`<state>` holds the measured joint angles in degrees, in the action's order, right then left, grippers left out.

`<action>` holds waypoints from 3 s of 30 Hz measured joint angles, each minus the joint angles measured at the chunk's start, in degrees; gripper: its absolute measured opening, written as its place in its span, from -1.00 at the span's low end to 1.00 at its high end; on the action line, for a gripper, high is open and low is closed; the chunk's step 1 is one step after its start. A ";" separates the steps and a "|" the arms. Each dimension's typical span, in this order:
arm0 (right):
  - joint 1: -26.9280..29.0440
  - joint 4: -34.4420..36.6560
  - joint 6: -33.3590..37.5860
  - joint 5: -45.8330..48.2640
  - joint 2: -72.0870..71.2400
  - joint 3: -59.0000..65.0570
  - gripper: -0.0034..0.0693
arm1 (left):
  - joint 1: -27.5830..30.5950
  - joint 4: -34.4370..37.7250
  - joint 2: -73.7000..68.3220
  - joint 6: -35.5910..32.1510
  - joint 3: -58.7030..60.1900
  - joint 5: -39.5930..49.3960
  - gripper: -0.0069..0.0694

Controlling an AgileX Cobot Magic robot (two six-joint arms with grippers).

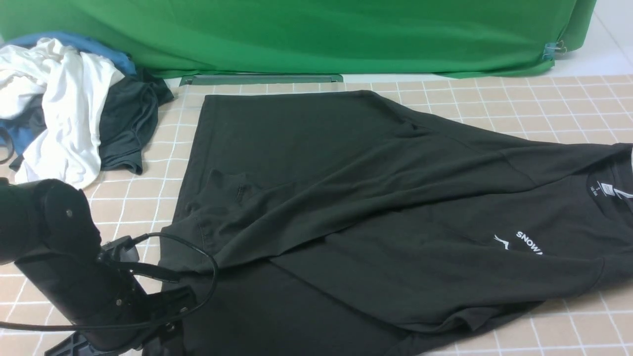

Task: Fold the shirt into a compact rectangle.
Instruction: 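Grasp the near edge of the shirt at its hem and shoulder corners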

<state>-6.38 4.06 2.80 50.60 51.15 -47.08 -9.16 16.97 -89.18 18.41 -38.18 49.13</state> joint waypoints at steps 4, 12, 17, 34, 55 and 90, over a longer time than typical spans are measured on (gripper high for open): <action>0.00 0.00 0.00 0.00 0.00 0.00 -0.60 | 0.11 -0.43 -1.78 -0.27 -0.79 1.75 0.16; 0.00 0.00 0.00 0.63 0.00 0.00 -0.58 | 0.10 2.00 -1.62 -2.02 -2.02 1.75 -0.68; 0.00 0.00 0.00 3.86 0.00 0.00 -0.56 | 0.05 2.85 0.43 -3.90 -1.88 0.49 -0.74; 0.31 -11.27 -8.48 3.99 18.49 5.37 0.02 | 0.05 -2.58 9.52 -2.97 -4.67 4.56 -0.74; 27.05 1.96 -12.32 -16.78 35.32 5.44 0.58 | 0.05 -3.61 9.52 -2.80 -4.67 4.34 -0.74; 27.30 -13.46 -16.93 -5.86 27.65 6.54 -0.80 | 0.05 -4.21 16.68 -4.75 -4.76 10.93 -0.74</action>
<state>20.92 -9.40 -14.13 44.74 78.80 -40.54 -9.12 12.76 -72.51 13.66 -42.94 60.07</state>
